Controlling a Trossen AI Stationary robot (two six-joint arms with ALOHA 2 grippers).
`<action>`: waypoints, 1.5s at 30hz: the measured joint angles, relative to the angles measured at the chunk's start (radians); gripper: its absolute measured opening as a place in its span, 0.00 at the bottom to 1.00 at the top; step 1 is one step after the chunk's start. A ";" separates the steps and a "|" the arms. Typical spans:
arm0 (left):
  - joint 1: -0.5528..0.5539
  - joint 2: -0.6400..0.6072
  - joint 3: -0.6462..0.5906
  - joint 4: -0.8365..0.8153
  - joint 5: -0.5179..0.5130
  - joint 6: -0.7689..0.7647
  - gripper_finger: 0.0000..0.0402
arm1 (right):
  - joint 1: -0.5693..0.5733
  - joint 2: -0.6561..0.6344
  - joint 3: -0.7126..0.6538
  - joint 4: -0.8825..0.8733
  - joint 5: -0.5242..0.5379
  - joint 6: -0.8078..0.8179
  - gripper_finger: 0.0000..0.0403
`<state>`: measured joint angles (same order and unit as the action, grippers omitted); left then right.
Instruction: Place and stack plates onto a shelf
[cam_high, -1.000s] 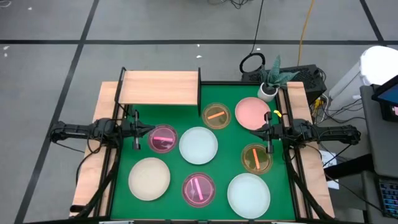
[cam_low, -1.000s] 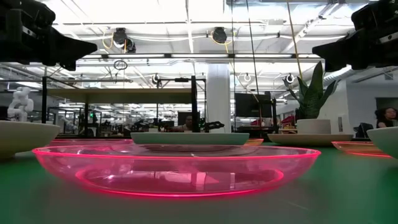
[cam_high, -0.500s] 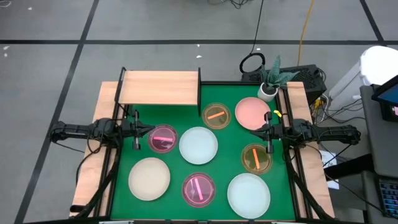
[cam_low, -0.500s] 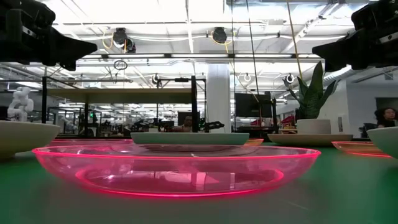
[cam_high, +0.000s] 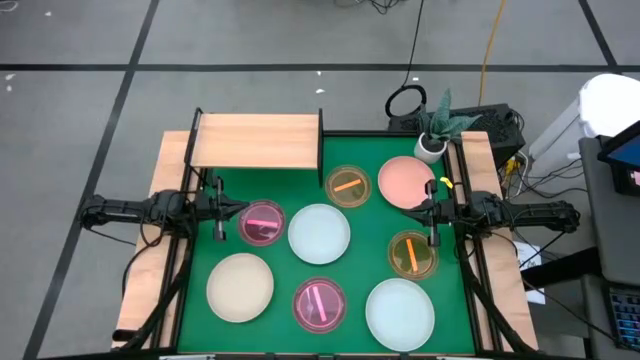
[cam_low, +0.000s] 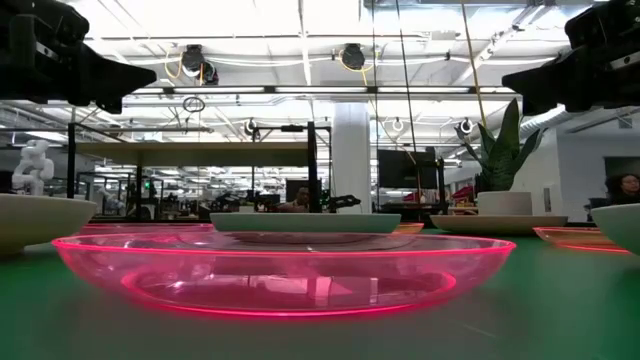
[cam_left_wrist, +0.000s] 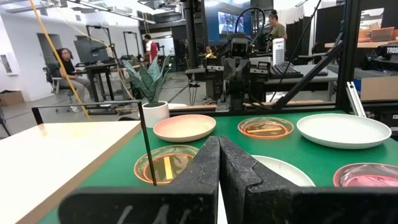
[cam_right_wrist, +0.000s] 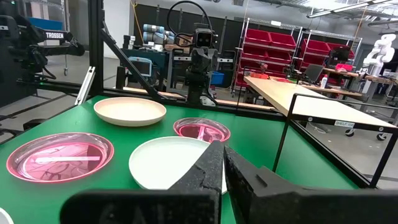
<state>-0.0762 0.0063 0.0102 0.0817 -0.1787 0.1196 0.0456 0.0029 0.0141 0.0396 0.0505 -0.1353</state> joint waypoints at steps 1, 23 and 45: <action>0.000 0.000 0.000 0.000 0.000 0.000 0.00 | 0.000 0.000 0.000 0.000 0.000 0.000 0.00; 0.000 0.000 0.000 0.000 0.000 0.000 0.00 | 0.000 0.000 0.000 0.001 0.000 0.000 0.00; 0.000 0.000 0.000 0.000 0.000 0.000 0.00 | 0.000 0.000 0.005 0.013 0.000 0.048 0.00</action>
<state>-0.0761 0.0067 0.0105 0.0815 -0.1787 0.1193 0.0456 0.0030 0.0193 0.0530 0.0509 -0.0877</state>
